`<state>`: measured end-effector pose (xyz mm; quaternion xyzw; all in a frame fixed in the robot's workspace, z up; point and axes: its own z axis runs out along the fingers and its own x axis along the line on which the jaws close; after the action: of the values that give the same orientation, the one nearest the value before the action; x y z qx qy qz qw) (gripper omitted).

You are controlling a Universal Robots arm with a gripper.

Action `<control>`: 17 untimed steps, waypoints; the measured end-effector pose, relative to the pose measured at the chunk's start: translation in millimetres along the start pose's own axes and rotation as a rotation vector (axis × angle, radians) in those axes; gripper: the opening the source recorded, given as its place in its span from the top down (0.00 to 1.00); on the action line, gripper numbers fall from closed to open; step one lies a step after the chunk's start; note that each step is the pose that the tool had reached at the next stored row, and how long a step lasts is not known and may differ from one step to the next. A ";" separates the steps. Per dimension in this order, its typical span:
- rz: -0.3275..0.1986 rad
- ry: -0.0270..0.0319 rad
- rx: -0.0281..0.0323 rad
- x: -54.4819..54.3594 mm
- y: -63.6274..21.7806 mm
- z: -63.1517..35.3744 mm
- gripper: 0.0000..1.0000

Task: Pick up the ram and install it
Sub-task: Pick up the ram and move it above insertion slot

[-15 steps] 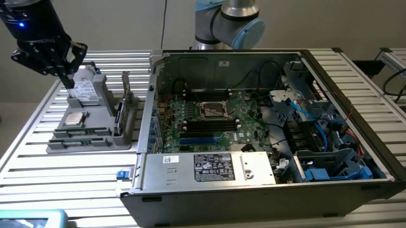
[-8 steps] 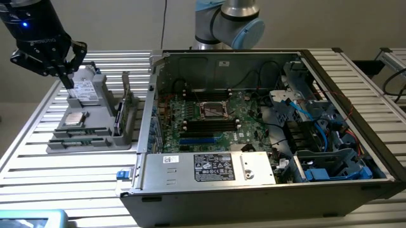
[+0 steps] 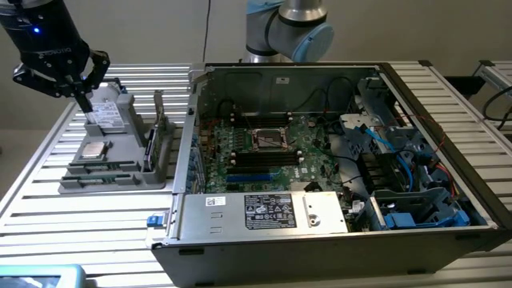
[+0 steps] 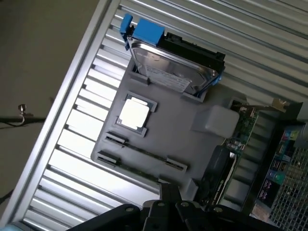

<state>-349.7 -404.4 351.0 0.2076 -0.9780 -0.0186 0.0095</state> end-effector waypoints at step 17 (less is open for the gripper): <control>-0.309 0.0116 0.0020 0.0 0.0 0.0 0.89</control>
<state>-349.7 -404.4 351.0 0.3556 -0.9344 -0.0177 0.0119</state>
